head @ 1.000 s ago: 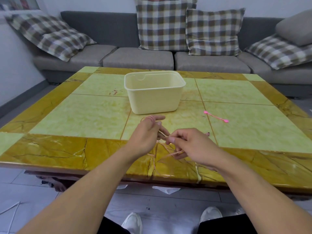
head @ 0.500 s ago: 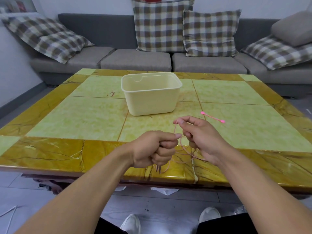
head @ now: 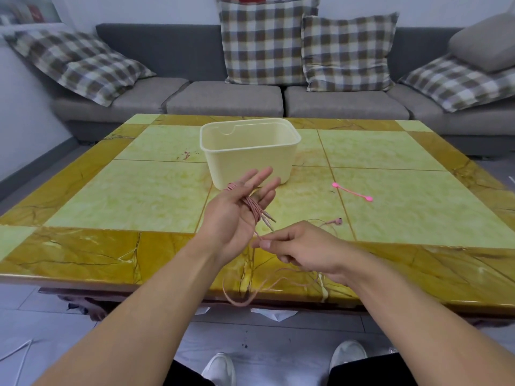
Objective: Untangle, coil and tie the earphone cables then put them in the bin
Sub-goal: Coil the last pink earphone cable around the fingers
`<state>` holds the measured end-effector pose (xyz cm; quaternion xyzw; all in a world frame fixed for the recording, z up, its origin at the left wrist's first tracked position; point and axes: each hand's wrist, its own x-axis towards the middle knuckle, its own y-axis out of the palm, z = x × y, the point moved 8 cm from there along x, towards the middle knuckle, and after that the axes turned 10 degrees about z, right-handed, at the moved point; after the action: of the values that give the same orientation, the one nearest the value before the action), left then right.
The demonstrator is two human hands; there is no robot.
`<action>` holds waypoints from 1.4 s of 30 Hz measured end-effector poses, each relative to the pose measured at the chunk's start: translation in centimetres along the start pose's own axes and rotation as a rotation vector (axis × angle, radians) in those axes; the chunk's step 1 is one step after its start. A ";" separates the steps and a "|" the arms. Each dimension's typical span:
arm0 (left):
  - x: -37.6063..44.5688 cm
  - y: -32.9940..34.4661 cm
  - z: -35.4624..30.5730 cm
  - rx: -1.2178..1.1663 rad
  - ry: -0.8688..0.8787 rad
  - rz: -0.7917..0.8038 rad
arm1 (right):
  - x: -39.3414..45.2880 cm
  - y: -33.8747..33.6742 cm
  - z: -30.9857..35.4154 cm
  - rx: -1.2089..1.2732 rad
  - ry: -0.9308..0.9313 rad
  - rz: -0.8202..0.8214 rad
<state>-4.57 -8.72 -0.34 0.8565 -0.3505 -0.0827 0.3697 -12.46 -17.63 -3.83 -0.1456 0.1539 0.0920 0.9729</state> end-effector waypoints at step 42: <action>-1.3 -2.2 4.4 1.205 -0.536 0.148 | -1.1 -2.4 0.1 -0.189 -0.043 -0.022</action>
<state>-6.10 -9.31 -5.18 0.8368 -0.4734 -0.0567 -0.2693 -12.94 -20.06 -2.77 -0.2362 0.1221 0.0987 0.9589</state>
